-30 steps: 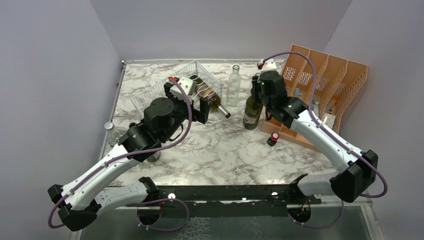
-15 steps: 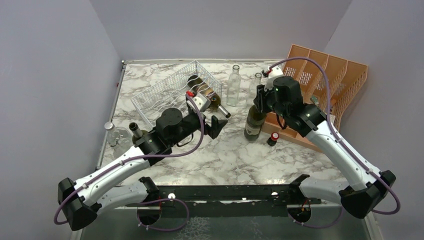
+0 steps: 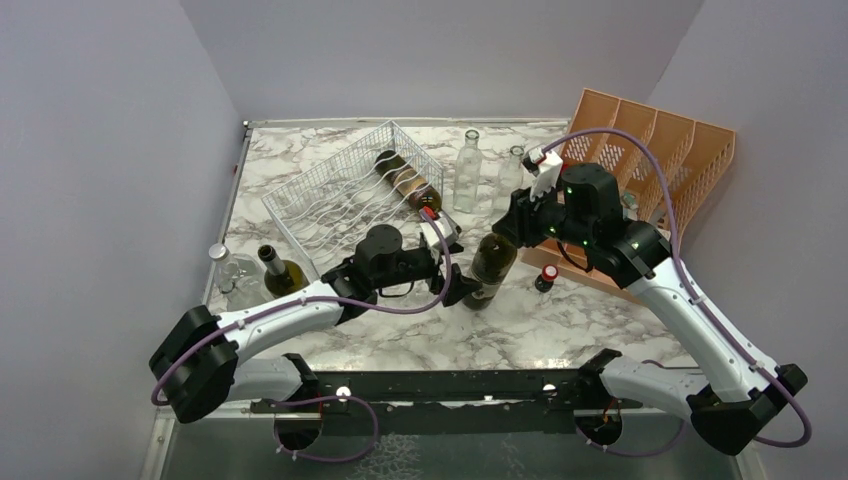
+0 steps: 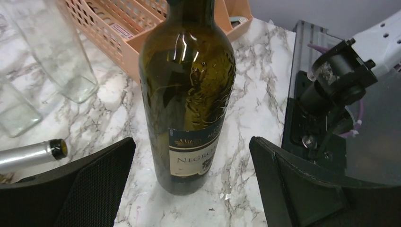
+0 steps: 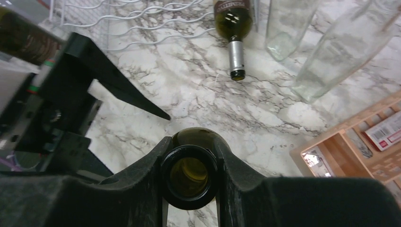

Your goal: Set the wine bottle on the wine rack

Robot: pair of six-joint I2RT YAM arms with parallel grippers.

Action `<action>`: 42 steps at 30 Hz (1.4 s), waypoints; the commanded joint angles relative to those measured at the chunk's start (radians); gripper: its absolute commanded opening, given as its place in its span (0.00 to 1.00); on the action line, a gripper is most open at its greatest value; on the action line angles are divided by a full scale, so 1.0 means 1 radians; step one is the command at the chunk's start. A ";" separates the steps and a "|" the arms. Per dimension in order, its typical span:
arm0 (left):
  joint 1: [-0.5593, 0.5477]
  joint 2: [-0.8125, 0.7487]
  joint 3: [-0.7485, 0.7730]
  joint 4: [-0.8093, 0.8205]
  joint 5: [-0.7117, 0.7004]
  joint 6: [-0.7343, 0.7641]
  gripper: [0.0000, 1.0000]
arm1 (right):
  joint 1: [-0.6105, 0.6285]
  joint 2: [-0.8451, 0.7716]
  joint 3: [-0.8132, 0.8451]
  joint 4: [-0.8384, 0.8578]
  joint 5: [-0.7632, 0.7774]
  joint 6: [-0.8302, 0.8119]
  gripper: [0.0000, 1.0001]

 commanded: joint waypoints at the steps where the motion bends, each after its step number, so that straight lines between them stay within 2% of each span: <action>1: -0.003 0.049 -0.025 0.116 0.114 -0.005 0.99 | -0.001 -0.048 0.023 0.131 -0.185 0.045 0.01; 13: -0.002 0.077 -0.076 0.191 0.111 0.007 0.99 | -0.001 -0.075 0.014 0.218 -0.425 0.055 0.01; 19: -0.002 0.046 -0.101 0.242 0.192 0.035 0.92 | -0.001 -0.100 0.013 0.245 -0.522 0.036 0.01; 22: -0.002 0.027 -0.101 0.264 0.184 0.054 0.81 | -0.001 -0.108 0.012 0.254 -0.550 0.033 0.01; 28: -0.002 -0.007 -0.098 0.272 0.091 0.105 0.42 | -0.001 -0.109 0.036 0.213 -0.533 0.028 0.03; 29: -0.002 -0.012 -0.096 0.272 0.095 0.124 0.30 | -0.001 -0.108 0.044 0.199 -0.522 0.032 0.07; 30: -0.001 -0.018 -0.093 0.273 0.106 0.171 0.04 | -0.002 -0.107 0.052 0.181 -0.510 0.034 0.14; 31: -0.002 -0.021 -0.083 0.273 0.098 0.198 0.00 | -0.001 -0.104 0.062 0.158 -0.498 0.034 0.21; 32: -0.003 -0.021 -0.069 0.273 0.085 0.232 0.00 | -0.001 -0.103 0.073 0.136 -0.486 0.029 0.26; 34: -0.003 -0.016 -0.046 0.272 0.081 0.329 0.00 | -0.001 -0.105 0.091 0.088 -0.454 0.024 0.44; 36: -0.002 -0.008 -0.025 0.271 0.077 0.427 0.00 | -0.001 -0.112 0.110 0.043 -0.422 0.016 0.57; 39: -0.003 0.003 0.002 0.261 0.053 0.576 0.00 | -0.001 -0.135 0.140 -0.016 -0.368 0.007 0.66; 42: -0.003 0.021 0.038 0.237 0.011 0.714 0.00 | -0.001 -0.159 0.161 -0.045 -0.305 0.004 0.70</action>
